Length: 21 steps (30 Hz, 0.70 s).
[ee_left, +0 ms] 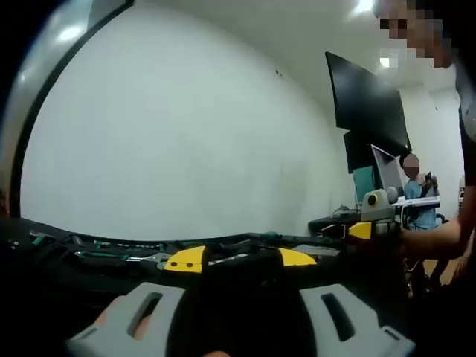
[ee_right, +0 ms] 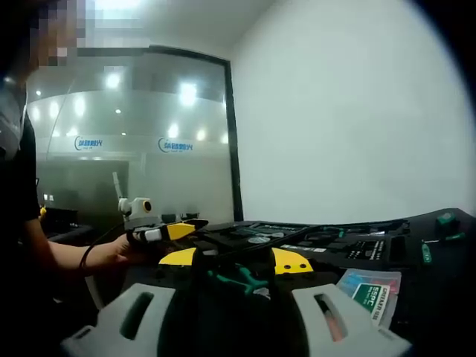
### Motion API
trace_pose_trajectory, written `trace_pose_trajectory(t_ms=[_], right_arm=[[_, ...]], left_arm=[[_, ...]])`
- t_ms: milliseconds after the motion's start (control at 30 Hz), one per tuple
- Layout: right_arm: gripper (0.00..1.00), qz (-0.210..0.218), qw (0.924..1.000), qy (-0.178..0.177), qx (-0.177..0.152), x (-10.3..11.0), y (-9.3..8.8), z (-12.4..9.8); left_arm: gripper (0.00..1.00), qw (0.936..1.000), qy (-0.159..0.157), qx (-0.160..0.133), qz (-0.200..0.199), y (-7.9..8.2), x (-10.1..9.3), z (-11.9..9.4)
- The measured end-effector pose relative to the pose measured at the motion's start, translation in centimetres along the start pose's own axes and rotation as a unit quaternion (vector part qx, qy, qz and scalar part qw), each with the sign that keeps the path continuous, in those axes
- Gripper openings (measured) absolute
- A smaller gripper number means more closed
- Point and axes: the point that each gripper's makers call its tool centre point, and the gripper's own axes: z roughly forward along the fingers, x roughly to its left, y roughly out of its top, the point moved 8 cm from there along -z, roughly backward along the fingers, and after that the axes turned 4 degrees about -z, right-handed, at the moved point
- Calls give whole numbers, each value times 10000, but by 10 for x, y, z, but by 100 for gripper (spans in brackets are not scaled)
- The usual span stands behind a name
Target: Pick up the tools and put them into their designated positions in the toolbox.
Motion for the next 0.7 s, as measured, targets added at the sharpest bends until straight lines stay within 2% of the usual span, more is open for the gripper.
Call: trace_pose_trajectory(t_ms=[700], right_arm=[[34, -55, 10000, 5, 83, -2, -2, 2]], left_arm=[[35, 10000, -24, 36, 10, -1, 1, 1]])
